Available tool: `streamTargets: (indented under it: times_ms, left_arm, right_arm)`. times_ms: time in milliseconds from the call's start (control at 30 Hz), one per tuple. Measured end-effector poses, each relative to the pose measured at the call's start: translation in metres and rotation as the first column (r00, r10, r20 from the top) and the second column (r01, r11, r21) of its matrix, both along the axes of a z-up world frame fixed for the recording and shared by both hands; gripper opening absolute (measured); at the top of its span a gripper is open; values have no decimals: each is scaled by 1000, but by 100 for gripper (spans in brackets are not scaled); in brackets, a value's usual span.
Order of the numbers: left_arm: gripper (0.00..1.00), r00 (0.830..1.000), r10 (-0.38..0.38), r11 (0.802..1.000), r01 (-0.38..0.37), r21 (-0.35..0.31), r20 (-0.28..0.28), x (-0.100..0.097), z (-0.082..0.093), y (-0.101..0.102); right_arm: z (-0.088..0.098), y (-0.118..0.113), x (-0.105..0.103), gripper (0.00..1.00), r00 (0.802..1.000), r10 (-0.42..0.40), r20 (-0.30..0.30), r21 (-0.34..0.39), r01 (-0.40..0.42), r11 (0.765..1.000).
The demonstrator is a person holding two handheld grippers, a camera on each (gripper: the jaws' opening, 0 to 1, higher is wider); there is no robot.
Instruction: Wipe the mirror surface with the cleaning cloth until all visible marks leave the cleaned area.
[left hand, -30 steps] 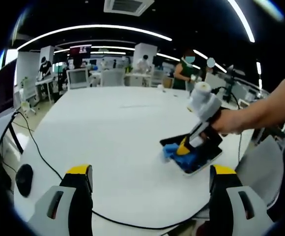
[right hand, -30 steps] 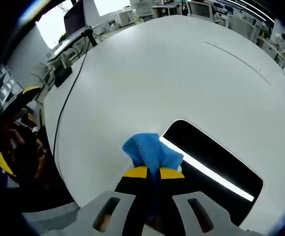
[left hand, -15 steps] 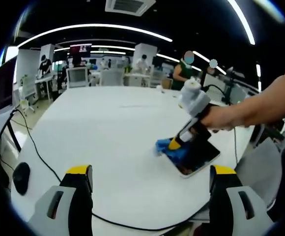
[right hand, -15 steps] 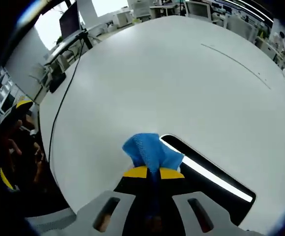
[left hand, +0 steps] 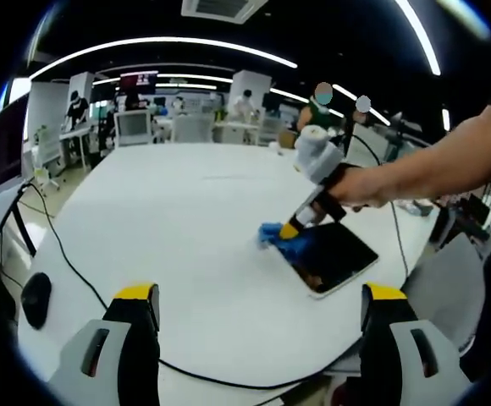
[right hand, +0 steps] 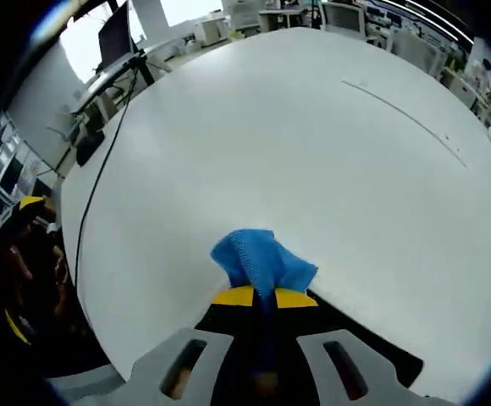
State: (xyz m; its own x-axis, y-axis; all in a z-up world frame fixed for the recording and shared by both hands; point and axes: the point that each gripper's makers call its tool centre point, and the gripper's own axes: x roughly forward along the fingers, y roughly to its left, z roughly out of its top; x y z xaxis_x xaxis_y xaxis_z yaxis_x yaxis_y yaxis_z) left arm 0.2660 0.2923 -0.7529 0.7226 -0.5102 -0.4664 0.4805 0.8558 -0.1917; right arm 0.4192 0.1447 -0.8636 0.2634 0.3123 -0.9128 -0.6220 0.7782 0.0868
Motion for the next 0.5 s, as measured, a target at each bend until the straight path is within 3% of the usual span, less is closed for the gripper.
streamTargets:
  times_ms: [233, 333, 400, 500]
  left_arm:
    - [99, 1000, 6, 1000, -6, -5, -2, 3, 1, 0]
    - [99, 1000, 3, 1000, -3, 4, -4, 3, 1, -1]
    - [99, 1000, -2, 1000, 2, 7, -8, 3, 0, -1]
    - [99, 1000, -6, 1000, 6, 13, -9, 3, -1, -3]
  right_arm:
    - [0, 0, 6, 1, 999, 27, 19, -15, -27, 1000]
    - [0, 0, 6, 1, 1000, 5, -3, -7, -5, 1000]
    - [2, 0, 7, 1, 1000, 10, 18, -3, -10, 1000]
    - [10, 0, -2, 1, 1000, 1, 17, -3, 0, 1000]
